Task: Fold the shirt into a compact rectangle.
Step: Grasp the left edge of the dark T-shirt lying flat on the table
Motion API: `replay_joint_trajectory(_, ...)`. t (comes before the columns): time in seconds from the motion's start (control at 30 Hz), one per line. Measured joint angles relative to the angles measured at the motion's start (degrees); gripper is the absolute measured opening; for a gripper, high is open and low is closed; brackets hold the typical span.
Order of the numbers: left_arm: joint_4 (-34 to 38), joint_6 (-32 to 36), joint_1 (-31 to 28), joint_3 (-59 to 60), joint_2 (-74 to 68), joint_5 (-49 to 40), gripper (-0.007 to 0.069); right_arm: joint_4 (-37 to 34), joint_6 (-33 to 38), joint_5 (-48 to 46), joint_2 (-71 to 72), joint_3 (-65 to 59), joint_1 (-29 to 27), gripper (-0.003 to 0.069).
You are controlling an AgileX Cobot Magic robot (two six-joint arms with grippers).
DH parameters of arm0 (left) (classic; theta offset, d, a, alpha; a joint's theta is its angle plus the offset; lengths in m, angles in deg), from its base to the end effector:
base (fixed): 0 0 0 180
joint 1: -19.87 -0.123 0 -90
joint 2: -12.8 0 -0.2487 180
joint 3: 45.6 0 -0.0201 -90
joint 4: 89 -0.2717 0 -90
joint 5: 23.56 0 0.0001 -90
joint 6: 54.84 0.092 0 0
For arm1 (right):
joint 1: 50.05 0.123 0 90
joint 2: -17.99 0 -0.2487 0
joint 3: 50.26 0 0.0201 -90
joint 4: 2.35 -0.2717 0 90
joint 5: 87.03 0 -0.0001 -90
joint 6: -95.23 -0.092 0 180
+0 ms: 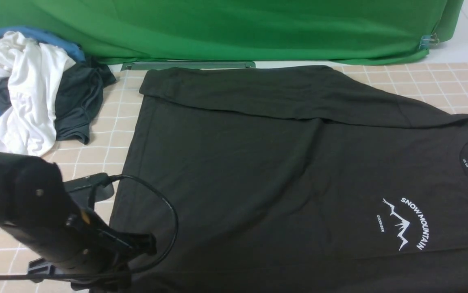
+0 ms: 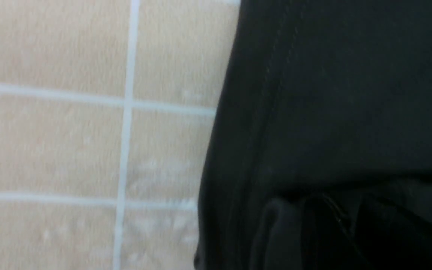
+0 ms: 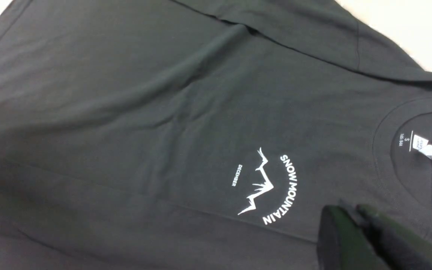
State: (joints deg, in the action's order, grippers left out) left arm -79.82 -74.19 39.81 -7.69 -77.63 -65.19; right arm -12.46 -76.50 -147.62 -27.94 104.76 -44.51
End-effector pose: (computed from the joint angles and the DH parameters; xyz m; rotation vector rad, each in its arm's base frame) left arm 0.2259 -0.0923 0.1289 -0.1506 3.0020 -0.2542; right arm 0.1436 0.0281 0.3497 -0.2550 2.2716 0.1963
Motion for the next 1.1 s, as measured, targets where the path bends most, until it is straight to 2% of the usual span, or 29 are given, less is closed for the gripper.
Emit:
replay_joint_trajectory(0.2, -5.09, -0.39, 0.02, 0.0, -3.53, 1.07, 0.0303, 0.0, -0.05, 0.0, 0.0, 0.0, 0.0, 0.0082)
replay_joint_trajectory(0.33, -4.3, -0.39, 0.02, 0.0, -4.77, 1.38, 0.0394, 0.0, -0.05, 0.0, 0.0, 0.0, 0.0, 0.0091)
replay_joint_trajectory(0.5, -3.25, -0.39, 0.02, 0.0, -4.86, 1.5, 0.0419, -0.05, -0.12, 0.0, 0.0, 0.0, 0.0, 0.0099)
replay_joint_trajectory(0.8, -2.19, 1.48, 0.02, -0.37, -5.11, 1.27, 0.0382, 0.0, -0.07, 0.11, 0.0, 0.0, 0.0, 0.011)
replay_joint_trajectory(0.93, 2.55, 2.55, 0.02, -0.49, -5.34, 1.21, 0.0293, 0.0, -0.07, 0.51, 0.0, 0.0, 0.0, 0.0114)
replay_joint_trajectory(1.1, 6.16, 6.3, 0.02, -0.49, -5.34, 1.1, 0.0146, 0.0, -0.12, 0.58, 0.0, 0.0, 0.0, 0.0124)
